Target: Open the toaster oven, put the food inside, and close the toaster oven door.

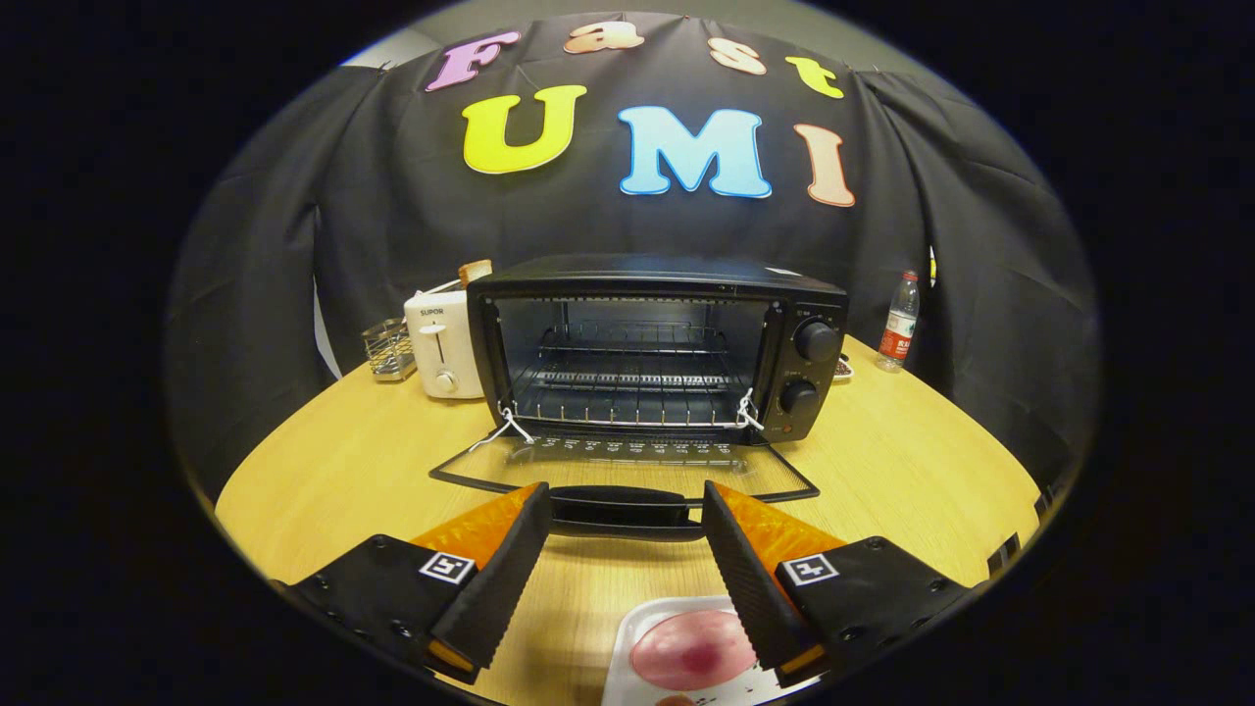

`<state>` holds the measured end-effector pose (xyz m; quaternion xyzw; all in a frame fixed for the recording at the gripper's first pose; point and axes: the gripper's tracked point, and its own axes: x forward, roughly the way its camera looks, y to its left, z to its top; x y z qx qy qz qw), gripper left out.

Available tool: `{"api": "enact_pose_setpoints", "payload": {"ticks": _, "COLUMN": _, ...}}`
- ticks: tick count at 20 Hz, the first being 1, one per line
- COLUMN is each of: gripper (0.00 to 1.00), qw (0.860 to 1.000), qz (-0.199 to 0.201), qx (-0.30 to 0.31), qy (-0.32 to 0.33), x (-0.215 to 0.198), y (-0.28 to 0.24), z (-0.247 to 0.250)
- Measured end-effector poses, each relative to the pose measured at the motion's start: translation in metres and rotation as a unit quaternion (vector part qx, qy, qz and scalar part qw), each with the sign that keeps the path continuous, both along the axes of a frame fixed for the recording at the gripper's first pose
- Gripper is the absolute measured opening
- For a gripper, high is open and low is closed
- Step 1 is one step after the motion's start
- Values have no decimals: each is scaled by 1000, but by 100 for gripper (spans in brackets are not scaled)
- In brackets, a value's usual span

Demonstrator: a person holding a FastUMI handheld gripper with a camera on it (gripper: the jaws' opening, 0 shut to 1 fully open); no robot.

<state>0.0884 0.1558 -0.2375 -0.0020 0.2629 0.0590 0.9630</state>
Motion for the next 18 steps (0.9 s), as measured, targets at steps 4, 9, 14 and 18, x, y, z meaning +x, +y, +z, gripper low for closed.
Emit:
{"api": "enact_pose_setpoints", "payload": {"ticks": 4, "gripper": 98, "qw": 1000, "qz": 12, "qx": 20, "qy": 7, "x": -28, "y": -11, "z": 17}}
{"api": "enact_pose_setpoints", "payload": {"ticks": 9, "gripper": 98, "qw": 997, "qz": 37, "qx": 64, "qy": 30, "x": -55, "y": -31, "z": 35}}
{"api": "enact_pose_setpoints", "payload": {"ticks": 14, "gripper": 98, "qw": 991, "qz": 62, "qx": 95, "qy": 76, "x": -70, "y": -63, "z": 38}}
{"api": "enact_pose_setpoints", "payload": {"ticks": 18, "gripper": 98, "qw": 976, "qz": 87, "qx": 134, "qy": 150, "x": -79, "y": -87, "z": 28}}
